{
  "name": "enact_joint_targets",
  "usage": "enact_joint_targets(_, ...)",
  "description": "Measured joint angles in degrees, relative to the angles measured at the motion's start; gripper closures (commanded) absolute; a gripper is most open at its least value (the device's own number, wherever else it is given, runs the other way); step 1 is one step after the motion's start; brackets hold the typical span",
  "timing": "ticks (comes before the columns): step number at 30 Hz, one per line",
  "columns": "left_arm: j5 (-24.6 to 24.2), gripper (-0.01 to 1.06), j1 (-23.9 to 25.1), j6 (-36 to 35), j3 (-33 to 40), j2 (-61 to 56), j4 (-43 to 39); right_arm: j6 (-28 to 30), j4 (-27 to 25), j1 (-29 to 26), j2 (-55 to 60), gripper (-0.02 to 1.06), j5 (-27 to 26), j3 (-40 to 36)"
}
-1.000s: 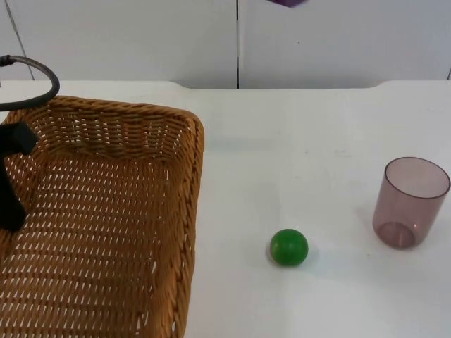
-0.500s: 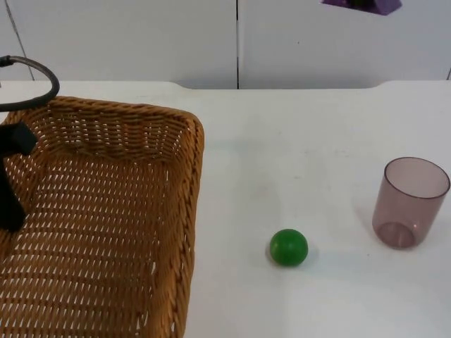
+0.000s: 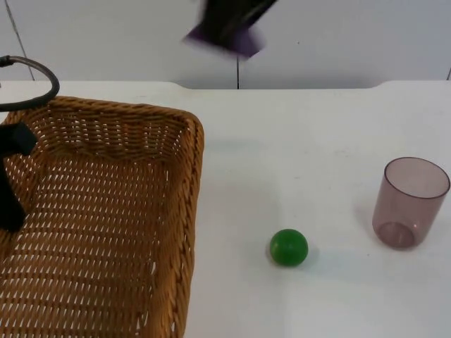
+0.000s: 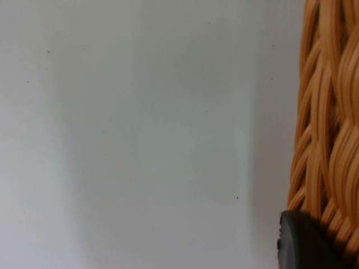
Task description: Pick up the basket with the left hand and place the triangular block into the basket with the right hand.
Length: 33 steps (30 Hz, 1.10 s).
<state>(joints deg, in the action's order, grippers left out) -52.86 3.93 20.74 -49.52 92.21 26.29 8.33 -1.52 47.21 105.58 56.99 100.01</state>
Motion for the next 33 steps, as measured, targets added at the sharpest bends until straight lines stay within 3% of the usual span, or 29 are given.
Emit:
enact_joint_targets(5, 0.00, 1.05, 0.00, 0.00, 0.00, 0.00, 0.00, -0.43, -0.41, 3.51, 6.05, 1.05, -5.43, -0.31)
enact_joint_targets(11, 0.00, 1.05, 0.00, 0.00, 0.00, 0.00, 0.00, -2.87, -0.30, 3.62, 11.52, 1.00, -11.86, -0.52)
enact_joint_targets(12, 0.00, 1.05, 0.00, 0.00, 0.00, 0.00, 0.00, -3.00, -0.30, 3.62, 12.03, 0.95, -12.34, -0.65)
enact_joint_targets(13, 0.00, 1.05, 0.00, 0.00, 0.00, 0.00, 0.00, -3.00, -0.30, 3.62, 12.03, 0.80, -12.34, -0.65)
enact_joint_targets(14, 0.00, 1.05, 0.00, 0.00, 0.00, 0.00, 0.00, -3.25, -0.30, 3.62, 12.30, 0.80, -12.76, -0.65)
enact_joint_targets(15, 0.00, 1.05, 0.00, 0.00, 0.00, 0.00, 0.00, -3.40, -0.30, 3.62, 12.40, 0.70, -13.38, -0.65)
enact_joint_targets(17, 0.00, 1.05, 0.00, 0.00, 0.00, 0.00, 0.00, -3.40, -0.30, 3.62, 12.52, 0.38, -13.76, -0.65)
enact_joint_targets(18, 0.00, 1.05, 0.00, 0.00, 0.00, 0.00, 0.00, -3.52, -0.30, 3.62, 12.52, 0.38, -14.53, -0.65)
enact_joint_targets(19, 0.00, 1.05, 0.00, 0.00, 0.00, 0.00, 0.00, -3.52, -0.30, 3.62, 12.52, 0.25, -14.99, -0.65)
enact_joint_targets(20, 0.00, 1.05, 0.00, 0.00, 0.00, 0.00, -0.04, -3.52, -0.30, 3.62, 12.52, 0.06, -15.15, -0.65)
enact_joint_targets(21, 0.00, 1.05, 0.00, 0.00, 0.00, 0.00, -0.14, -3.41, -0.30, 3.62, 12.42, -0.01, -15.42, -0.65)
enact_joint_targets(27, 0.00, 1.05, 0.00, 0.00, 0.04, 0.00, -0.14, -2.82, 2.93, 3.62, 8.89, -0.01, -14.77, -0.65)
enact_joint_targets(33, 0.11, 1.05, 0.00, 0.00, 0.04, 0.00, 0.54, -3.39, 10.21, 2.96, -1.59, -0.01, -11.98, -1.63)
